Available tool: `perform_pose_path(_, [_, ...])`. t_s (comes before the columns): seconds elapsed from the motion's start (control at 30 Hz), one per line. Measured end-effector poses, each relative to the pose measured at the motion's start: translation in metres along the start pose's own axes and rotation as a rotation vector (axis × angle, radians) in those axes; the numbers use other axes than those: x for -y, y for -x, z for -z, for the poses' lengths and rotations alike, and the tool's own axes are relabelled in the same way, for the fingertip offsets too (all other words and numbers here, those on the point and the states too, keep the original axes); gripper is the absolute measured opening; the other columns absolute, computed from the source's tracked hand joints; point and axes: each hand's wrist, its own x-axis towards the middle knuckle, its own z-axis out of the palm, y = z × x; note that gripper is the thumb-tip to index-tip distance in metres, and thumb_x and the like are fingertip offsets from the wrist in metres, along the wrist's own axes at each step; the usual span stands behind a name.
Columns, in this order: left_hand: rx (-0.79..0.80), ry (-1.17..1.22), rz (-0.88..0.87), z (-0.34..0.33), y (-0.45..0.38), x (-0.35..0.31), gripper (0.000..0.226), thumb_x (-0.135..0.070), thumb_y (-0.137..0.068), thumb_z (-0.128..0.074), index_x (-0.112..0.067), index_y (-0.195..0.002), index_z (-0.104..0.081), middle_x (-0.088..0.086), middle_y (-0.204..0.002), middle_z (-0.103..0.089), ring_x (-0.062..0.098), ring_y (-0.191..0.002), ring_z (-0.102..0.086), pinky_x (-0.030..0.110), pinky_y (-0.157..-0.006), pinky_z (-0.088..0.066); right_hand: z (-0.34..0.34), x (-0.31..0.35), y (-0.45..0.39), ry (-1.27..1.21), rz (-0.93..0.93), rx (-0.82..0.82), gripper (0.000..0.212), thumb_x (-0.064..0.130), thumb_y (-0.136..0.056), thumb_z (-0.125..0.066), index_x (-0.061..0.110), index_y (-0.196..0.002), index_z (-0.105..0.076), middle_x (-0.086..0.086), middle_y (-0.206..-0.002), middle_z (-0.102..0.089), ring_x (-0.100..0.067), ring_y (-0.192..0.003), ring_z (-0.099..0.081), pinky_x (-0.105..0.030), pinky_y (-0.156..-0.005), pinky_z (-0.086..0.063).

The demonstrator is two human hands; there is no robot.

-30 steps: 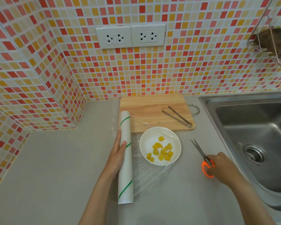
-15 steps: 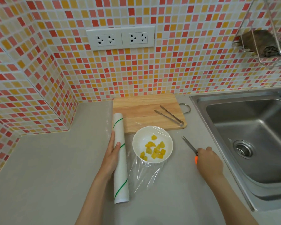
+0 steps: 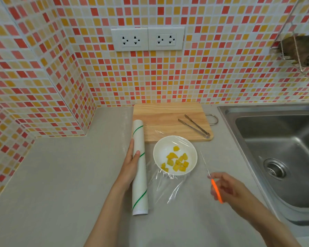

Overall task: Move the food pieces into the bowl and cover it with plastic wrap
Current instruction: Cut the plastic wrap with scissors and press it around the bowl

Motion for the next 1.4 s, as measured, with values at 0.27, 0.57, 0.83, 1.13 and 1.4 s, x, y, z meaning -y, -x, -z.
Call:
perform_pose_path(0.27, [-0.016, 0.015, -0.001, 0.000, 0.000, 0.001, 0.054, -0.025, -0.101, -0.037, -0.037, -0.149, -0.016, -0.015, -0.157, -0.020, 0.005, -0.142, -0.024, 0.034, -0.120, -0.019, -0.085, 0.009, 0.051, 0.057, -0.309, 0.580, 0.015, 0.013, -0.096, -0.047, 0.013, -0.104, -0.058, 0.018, -0.088, -0.054, 0.013, -0.078, -0.053, 0.000, -0.079, -0.035])
perform_pose_path(0.57, [-0.025, 0.049, -0.011, 0.001, 0.003, -0.001, 0.053, -0.023, -0.101, -0.037, -0.032, -0.150, -0.018, -0.013, -0.158, -0.021, 0.006, -0.142, -0.024, 0.034, -0.120, -0.019, -0.135, 0.024, 0.038, -0.179, -0.288, 0.292, 0.048, 0.050, -0.050, -0.083, 0.014, -0.074, -0.062, -0.008, -0.059, -0.056, -0.016, -0.047, -0.053, -0.022, -0.051, -0.042])
perform_pose_path(0.83, [-0.039, 0.090, -0.009, 0.002, 0.003, 0.004, 0.052, -0.022, -0.101, -0.037, -0.033, -0.150, -0.019, -0.015, -0.156, -0.022, 0.003, -0.140, -0.026, 0.026, -0.115, -0.021, -0.149, 0.022, 0.018, -0.118, -0.252, 0.127, 0.058, 0.058, -0.039, -0.080, 0.011, -0.069, -0.064, -0.009, -0.050, -0.056, -0.018, -0.032, -0.052, -0.019, -0.031, -0.032])
perform_pose_path(1.13, [-0.053, 0.122, -0.004, 0.004, 0.005, 0.004, 0.051, -0.022, -0.101, -0.037, -0.032, -0.149, -0.021, -0.015, -0.156, -0.024, 0.004, -0.141, -0.026, 0.029, -0.118, -0.021, -0.151, 0.025, 0.004, -0.179, -0.292, 0.172, 0.041, 0.051, -0.062, -0.079, 0.016, -0.064, -0.058, -0.004, -0.047, -0.057, -0.018, -0.032, -0.052, -0.015, -0.031, -0.022])
perform_pose_path(1.4, [-0.057, 0.134, -0.007, 0.005, 0.008, 0.004, 0.051, -0.023, -0.102, -0.036, -0.033, -0.149, -0.020, -0.016, -0.156, -0.022, 0.003, -0.141, -0.025, 0.027, -0.116, -0.021, -0.160, 0.024, -0.004, -0.212, -0.246, 0.123, 0.039, 0.045, -0.065, -0.079, 0.014, -0.057, -0.056, -0.005, -0.043, -0.053, -0.019, -0.029, -0.052, -0.013, -0.030, -0.025])
